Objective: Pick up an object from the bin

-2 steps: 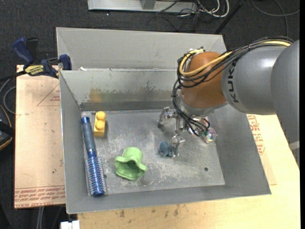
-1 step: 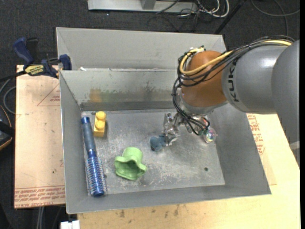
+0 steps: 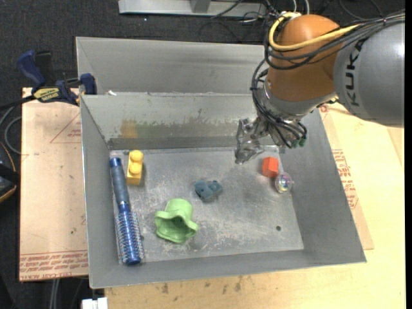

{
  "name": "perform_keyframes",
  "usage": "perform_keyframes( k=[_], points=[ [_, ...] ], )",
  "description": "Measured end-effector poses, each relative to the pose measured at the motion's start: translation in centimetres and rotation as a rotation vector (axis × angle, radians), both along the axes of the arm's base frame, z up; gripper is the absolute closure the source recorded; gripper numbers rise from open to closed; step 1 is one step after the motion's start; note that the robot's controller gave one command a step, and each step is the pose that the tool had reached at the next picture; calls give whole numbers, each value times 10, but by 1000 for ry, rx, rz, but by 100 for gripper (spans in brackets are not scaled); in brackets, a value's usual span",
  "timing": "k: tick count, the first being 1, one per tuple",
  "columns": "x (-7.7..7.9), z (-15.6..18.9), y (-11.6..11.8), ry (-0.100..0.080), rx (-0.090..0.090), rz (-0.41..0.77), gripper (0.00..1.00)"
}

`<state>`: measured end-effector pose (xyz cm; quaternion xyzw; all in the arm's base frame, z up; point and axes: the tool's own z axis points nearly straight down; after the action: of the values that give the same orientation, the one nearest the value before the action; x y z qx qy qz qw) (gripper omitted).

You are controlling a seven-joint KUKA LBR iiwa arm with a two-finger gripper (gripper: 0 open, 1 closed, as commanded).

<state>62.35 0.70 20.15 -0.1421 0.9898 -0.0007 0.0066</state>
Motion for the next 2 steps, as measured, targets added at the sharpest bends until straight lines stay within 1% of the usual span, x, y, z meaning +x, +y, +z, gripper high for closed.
perform_keyframes(
  k=[1,2],
  points=[
    [-2,-5,0,10,1,0,0],
    [-42,-63,124,17,3,110,0]
  ],
)
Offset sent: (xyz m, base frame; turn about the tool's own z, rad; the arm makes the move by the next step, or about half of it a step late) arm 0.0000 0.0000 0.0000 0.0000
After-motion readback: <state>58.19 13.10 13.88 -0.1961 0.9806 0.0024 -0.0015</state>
